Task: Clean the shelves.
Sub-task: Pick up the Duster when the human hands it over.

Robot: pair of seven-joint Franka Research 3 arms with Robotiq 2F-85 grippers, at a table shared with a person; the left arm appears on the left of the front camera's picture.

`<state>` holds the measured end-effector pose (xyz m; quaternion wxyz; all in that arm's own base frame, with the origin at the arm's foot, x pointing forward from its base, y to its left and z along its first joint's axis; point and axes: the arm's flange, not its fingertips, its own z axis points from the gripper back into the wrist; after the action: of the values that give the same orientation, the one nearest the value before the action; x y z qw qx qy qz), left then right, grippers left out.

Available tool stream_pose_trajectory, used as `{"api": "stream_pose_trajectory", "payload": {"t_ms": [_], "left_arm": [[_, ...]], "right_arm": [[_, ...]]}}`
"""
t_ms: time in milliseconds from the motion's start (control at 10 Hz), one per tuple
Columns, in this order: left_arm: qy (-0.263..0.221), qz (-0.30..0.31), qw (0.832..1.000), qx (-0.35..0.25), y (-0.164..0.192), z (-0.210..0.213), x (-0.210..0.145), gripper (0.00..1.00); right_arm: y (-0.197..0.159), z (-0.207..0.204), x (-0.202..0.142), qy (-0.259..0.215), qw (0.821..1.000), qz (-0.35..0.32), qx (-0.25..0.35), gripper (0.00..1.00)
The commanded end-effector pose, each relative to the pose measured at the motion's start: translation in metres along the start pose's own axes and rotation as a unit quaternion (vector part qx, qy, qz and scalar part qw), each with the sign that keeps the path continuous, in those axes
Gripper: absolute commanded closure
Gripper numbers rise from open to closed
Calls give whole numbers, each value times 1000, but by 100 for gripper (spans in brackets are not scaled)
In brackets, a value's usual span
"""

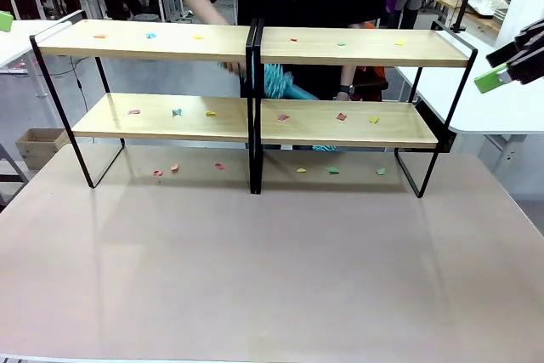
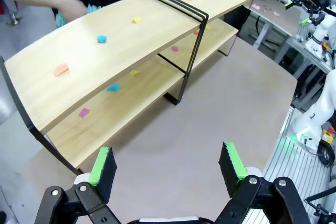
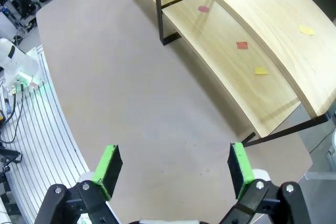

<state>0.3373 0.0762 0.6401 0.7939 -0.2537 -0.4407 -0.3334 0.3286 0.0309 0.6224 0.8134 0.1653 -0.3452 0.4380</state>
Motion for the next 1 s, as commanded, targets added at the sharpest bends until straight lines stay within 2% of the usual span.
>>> {"api": "stream_pose_trajectory", "payload": {"t_ms": [0, 100, 300, 600, 800, 900], "left_arm": [[-23, -12, 1000, -3, 1, 0, -4, 0], [-27, -16, 999, -7, 0, 0, -5, 0], [-26, -24, 999, -14, 5, -1, -2, 0], [-26, -24, 999, -16, 4, 1, -6, 0], [-25, -26, 999, -20, 9, 0, -4, 0], [-25, -26, 999, -21, 8, 0, -6, 0]], "right_arm": [[-3, 2, 1, -17, 1000, 15, 0, 0], [-2, 5, 2, -24, 1000, 16, -2, 0], [3, 19, 7, -99, 995, 19, 3, 0], [2, 23, 13, -104, 994, -39, 17, 0], [1, 29, 16, -136, 986, -93, 27, 0], [0, 31, 16, -147, 984, -99, 27, 0]]}}
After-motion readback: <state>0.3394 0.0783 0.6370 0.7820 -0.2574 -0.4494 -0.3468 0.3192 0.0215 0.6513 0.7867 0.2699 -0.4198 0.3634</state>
